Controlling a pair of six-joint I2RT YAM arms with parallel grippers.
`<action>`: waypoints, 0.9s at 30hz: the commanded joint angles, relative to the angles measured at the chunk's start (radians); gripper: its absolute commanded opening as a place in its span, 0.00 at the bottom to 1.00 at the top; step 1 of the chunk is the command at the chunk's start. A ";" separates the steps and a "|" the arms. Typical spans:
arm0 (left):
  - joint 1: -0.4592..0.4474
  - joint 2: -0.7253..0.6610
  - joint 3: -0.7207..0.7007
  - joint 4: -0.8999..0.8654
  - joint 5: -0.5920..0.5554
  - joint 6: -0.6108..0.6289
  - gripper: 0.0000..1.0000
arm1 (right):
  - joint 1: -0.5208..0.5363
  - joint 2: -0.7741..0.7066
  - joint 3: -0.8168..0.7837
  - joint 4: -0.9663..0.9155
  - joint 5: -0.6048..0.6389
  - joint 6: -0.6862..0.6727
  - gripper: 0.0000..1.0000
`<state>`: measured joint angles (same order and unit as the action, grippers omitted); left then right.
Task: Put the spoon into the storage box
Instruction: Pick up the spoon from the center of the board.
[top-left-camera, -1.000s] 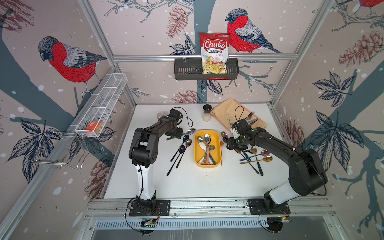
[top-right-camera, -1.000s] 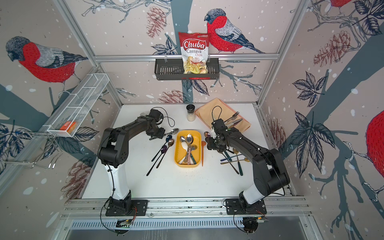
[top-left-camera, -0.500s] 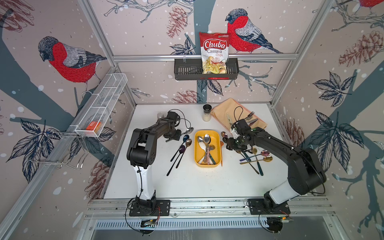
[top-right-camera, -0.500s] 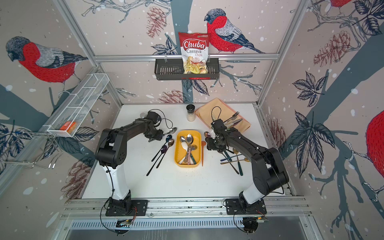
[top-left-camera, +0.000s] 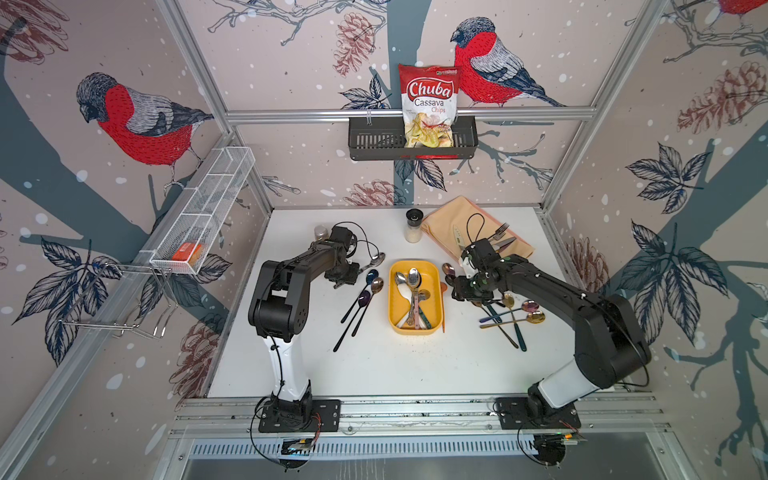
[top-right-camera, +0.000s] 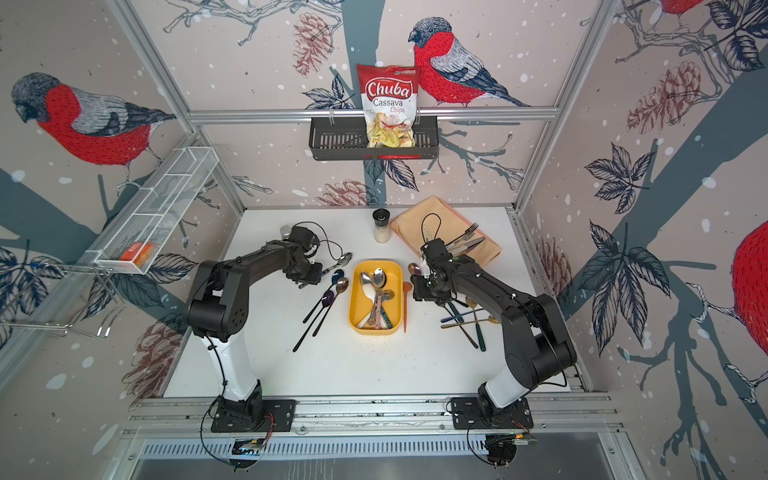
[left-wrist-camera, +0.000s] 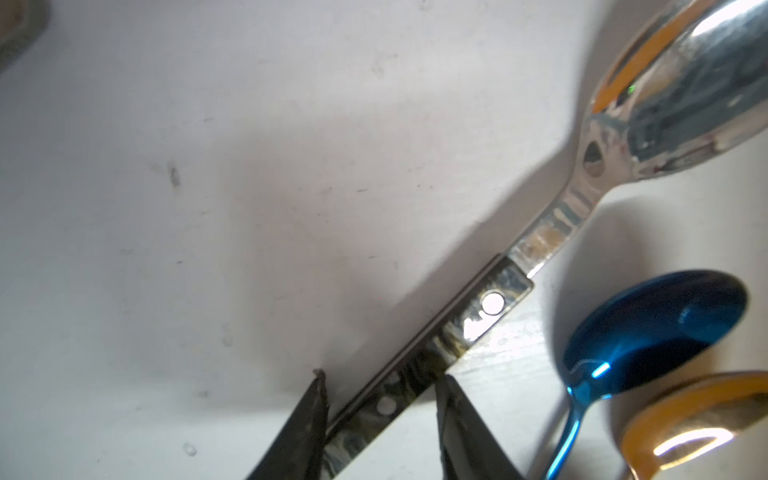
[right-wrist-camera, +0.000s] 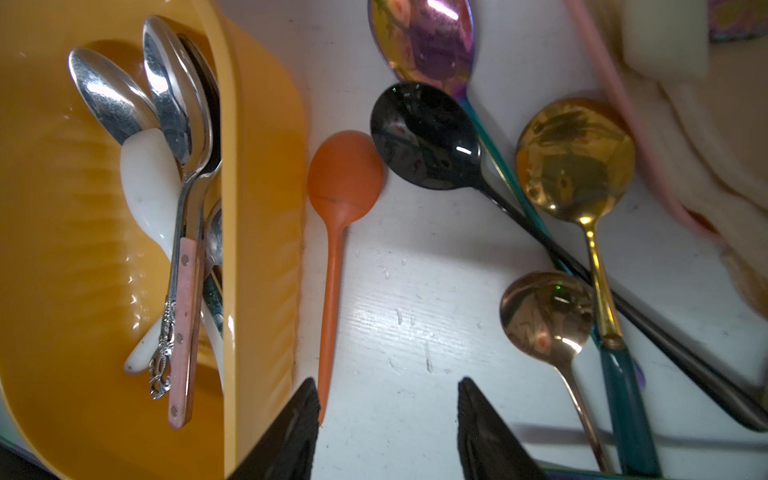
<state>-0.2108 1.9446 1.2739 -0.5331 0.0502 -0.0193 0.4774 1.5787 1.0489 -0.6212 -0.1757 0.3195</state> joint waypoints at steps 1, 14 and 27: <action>0.004 0.001 -0.018 -0.056 0.046 -0.018 0.37 | 0.003 0.000 0.005 0.002 0.002 0.003 0.55; 0.004 -0.004 -0.017 -0.059 0.074 -0.030 0.17 | 0.010 -0.002 0.003 0.007 0.002 0.011 0.55; -0.028 -0.102 -0.003 -0.070 0.081 -0.070 0.07 | 0.023 0.012 0.025 0.005 0.006 0.015 0.55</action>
<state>-0.2371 1.8725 1.2583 -0.5892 0.1093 -0.0662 0.4980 1.5890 1.0660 -0.6205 -0.1757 0.3206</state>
